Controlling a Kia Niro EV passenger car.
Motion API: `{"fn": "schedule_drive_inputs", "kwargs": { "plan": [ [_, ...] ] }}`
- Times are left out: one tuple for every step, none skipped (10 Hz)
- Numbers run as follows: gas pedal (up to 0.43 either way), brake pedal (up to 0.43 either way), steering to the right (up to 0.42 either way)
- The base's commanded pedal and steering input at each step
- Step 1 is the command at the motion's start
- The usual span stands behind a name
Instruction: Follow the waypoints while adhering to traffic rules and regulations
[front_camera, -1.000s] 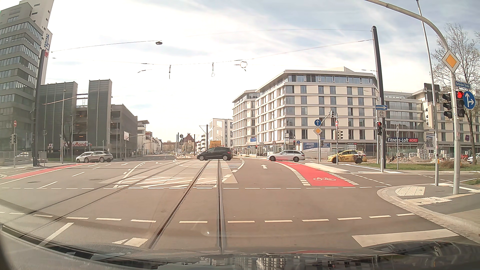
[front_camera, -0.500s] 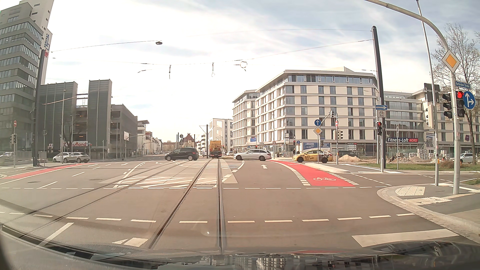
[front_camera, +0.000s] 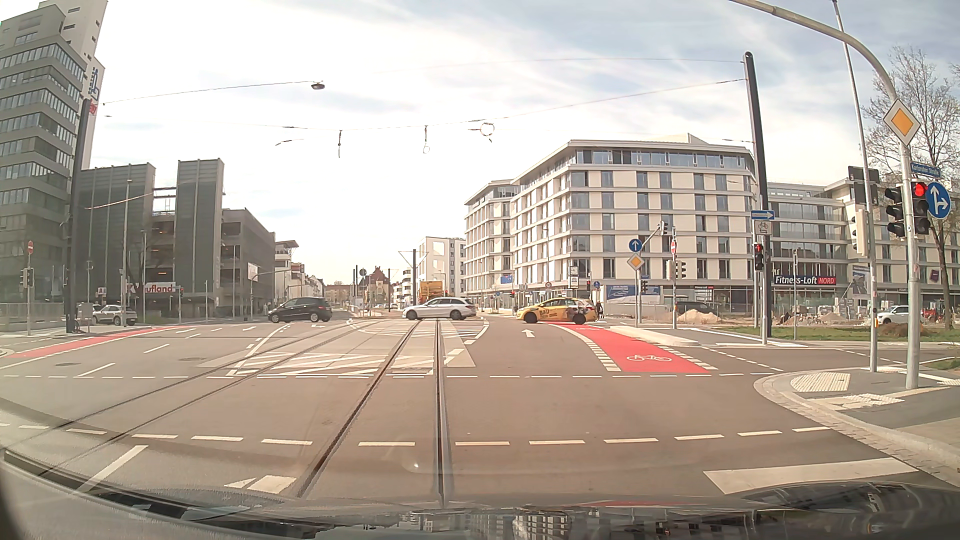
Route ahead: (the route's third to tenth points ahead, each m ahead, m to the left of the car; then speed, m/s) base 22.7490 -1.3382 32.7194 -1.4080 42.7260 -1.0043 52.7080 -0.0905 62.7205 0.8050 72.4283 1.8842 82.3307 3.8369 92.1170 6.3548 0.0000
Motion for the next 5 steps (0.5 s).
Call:
{"fn": "schedule_drive_inputs", "kwargs": {
  "plan": [
    [0.0,0.201,0.063],
    [0.0,0.201,0.063],
    [0.0,0.201,0.063],
    [0.0,0.201,0.063],
    [0.0,0.201,0.063]
  ]
}}
